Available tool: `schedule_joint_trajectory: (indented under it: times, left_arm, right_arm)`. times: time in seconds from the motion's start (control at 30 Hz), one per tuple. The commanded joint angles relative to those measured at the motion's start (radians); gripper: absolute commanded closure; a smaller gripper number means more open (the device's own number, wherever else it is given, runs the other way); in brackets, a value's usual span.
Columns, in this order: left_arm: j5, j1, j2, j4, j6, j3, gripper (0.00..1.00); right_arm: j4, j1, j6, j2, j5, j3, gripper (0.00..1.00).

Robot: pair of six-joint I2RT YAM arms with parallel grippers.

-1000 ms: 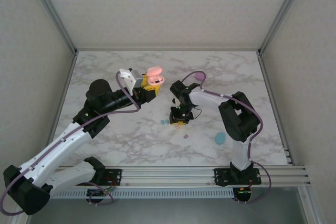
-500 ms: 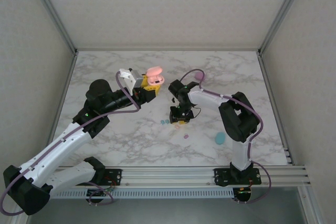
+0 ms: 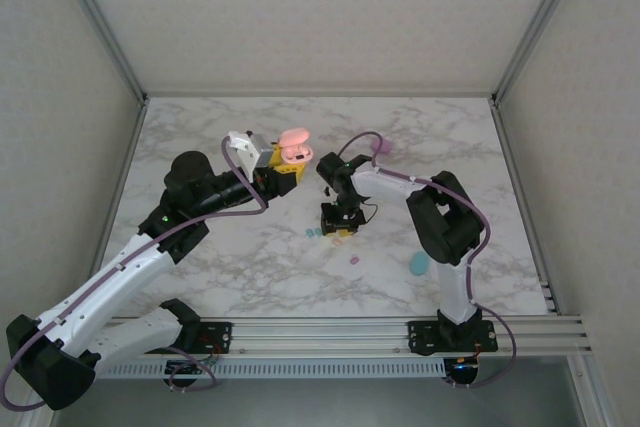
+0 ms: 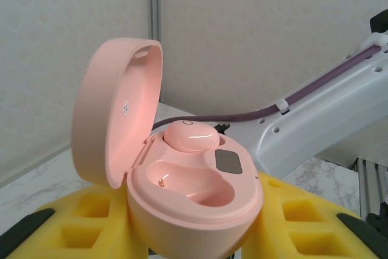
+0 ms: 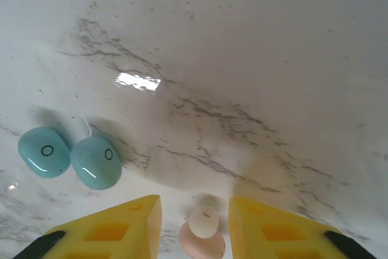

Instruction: Insert wireless bluetooth earbuds into charging case

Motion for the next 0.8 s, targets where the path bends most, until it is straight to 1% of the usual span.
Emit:
schedule_joint_trajectory:
  times: [0.0, 0.43, 0.6, 0.67, 0.77]
  left_arm:
    - [-0.01, -0.01, -0.015, 0.008, 0.007, 0.003, 0.66]
    - [-0.01, -0.01, -0.009, 0.012, 0.007, 0.0, 0.66]
    - [-0.009, -0.01, -0.006, 0.011, 0.007, 0.002, 0.66]
    - [-0.008, -0.01, -0.006, 0.012, 0.007, 0.002, 0.66]
    - [-0.006, -0.011, -0.005, 0.012, 0.007, 0.004, 0.66]
  right_arm:
    - [-0.046, 0.037, -0.042, 0.033, -0.021, 0.044, 0.66]
    - [-0.085, 0.098, -0.131, 0.042, -0.082, 0.073, 0.66]
    - [-0.064, 0.103, -0.136, -0.023, -0.096, 0.067, 0.66]
    - [-0.036, 0.103, -0.104, -0.083, -0.054, 0.045, 0.66]
    - [-0.011, 0.095, -0.004, -0.164, 0.046, -0.006, 0.66]
